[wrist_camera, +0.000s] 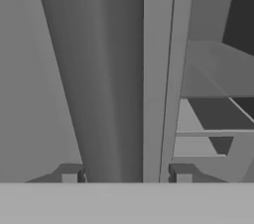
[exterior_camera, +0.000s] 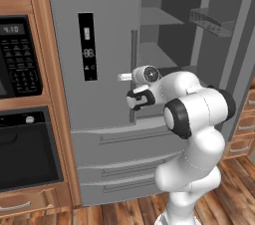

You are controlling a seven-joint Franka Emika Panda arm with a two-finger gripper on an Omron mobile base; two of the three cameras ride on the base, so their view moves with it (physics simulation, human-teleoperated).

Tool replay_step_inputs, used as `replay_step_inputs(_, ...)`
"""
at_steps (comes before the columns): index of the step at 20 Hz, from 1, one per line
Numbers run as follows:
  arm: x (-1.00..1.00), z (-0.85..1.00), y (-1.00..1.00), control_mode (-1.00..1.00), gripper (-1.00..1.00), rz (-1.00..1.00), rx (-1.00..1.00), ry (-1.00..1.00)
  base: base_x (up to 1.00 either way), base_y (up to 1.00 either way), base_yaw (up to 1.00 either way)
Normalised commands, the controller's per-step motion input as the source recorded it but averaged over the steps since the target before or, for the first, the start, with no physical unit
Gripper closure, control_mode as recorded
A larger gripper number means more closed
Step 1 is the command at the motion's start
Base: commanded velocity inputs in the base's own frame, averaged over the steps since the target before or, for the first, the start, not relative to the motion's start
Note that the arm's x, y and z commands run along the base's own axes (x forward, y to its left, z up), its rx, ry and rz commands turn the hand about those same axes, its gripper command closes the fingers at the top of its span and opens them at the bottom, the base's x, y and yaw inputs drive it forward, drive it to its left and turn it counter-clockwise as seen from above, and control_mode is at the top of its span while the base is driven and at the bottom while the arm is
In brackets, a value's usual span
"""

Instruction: Place one of the steaks on the plate and the other in the bowl. Then place the bowl in the fridge.

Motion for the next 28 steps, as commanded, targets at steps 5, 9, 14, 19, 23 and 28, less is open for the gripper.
replay_step_inputs(5, 0.12, 0.00, 0.16, -1.00, 1.00, 0.00, 0.02, 0.01, 0.00, 0.00, 0.00)
replay_step_inputs(9, 0.00, 0.12, 0.23, -1.00, 1.00, 0.01, 0.07, 0.08, 0.00, 0.00, 0.00)
replay_step_inputs(14, 0.00, 0.28, 0.23, -1.00, 1.00, 0.07, 0.07, 0.06, 0.00, 0.00, 0.00)
replay_step_inputs(19, -0.03, 0.32, 0.27, -1.00, 1.00, 0.12, 0.08, 0.11, 0.00, 0.00, 0.00)
replay_step_inputs(23, -0.03, 0.35, 0.29, -1.00, 1.00, 0.13, 0.07, 0.14, 0.00, 0.00, 0.00)
replay_step_inputs(28, -0.09, 0.40, 0.39, -1.00, 1.00, 0.13, 0.06, 0.18, 0.00, 0.00, 0.00)
